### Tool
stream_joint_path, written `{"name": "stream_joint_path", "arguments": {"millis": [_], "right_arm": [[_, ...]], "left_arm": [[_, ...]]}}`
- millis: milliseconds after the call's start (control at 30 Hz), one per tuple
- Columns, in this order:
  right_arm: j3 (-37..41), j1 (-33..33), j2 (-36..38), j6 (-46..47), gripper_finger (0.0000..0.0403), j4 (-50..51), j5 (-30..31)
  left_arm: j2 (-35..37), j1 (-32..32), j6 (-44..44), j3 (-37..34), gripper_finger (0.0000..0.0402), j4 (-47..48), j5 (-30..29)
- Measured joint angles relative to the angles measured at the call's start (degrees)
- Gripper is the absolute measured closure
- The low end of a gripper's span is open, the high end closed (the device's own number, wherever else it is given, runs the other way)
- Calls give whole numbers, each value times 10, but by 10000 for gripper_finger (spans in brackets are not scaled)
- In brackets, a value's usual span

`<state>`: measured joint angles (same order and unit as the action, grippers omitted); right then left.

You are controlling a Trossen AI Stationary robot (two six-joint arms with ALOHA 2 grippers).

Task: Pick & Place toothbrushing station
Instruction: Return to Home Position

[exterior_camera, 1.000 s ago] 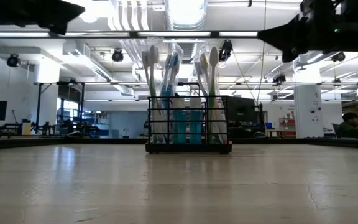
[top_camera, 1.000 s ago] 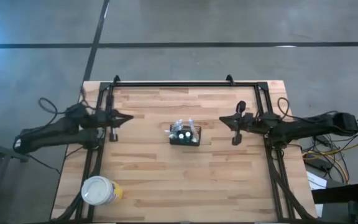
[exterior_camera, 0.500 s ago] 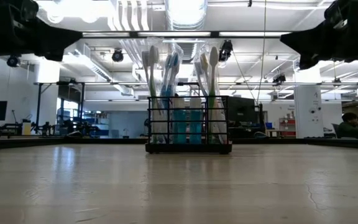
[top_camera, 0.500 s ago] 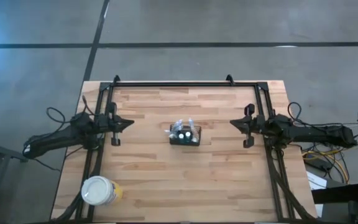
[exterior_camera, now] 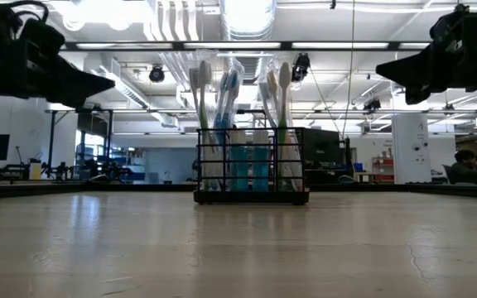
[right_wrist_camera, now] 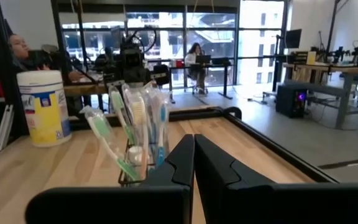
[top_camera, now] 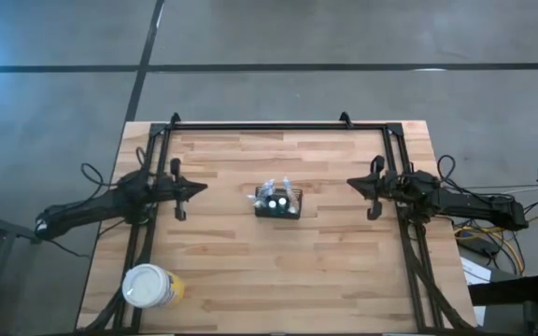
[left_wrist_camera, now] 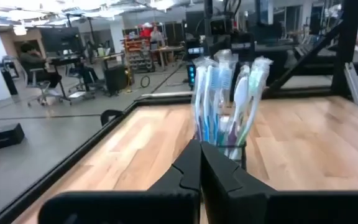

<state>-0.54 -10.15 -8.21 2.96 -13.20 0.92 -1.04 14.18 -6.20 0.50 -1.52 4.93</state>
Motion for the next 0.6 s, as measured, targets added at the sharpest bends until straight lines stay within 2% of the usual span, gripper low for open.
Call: {"name": "stream_joint_path", "arguments": {"millis": [600], "right_arm": [[0,0,-1,-1,394,1,1]], "left_arm": [[10,0,-4,1,400,-26,5]]}}
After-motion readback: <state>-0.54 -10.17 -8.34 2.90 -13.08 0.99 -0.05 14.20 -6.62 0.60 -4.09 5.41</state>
